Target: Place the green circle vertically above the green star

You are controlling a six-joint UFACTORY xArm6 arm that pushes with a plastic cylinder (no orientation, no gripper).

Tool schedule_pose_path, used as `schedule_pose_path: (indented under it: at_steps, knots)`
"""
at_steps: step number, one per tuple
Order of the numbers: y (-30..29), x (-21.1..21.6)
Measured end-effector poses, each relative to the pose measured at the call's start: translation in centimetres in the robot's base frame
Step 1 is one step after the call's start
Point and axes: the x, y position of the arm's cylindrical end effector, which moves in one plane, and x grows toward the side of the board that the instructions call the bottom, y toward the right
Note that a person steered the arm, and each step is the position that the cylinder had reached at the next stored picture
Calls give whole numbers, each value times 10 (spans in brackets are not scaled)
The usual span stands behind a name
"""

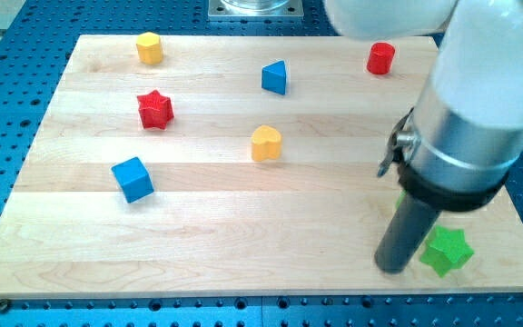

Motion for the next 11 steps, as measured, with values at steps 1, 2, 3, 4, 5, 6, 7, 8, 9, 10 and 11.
schedule_pose_path:
  at_steps: [1,2,3,4,5,6,7,8,9,10,11]
  knots:
    - [31,10]
    - [49,5]
    - [35,0]
    - [-19,-32]
    - [-7,-67]
    - [17,-69]
    - [45,-70]
    - [50,-71]
    - [52,-71]
    - [52,-71]
    - [52,-71]
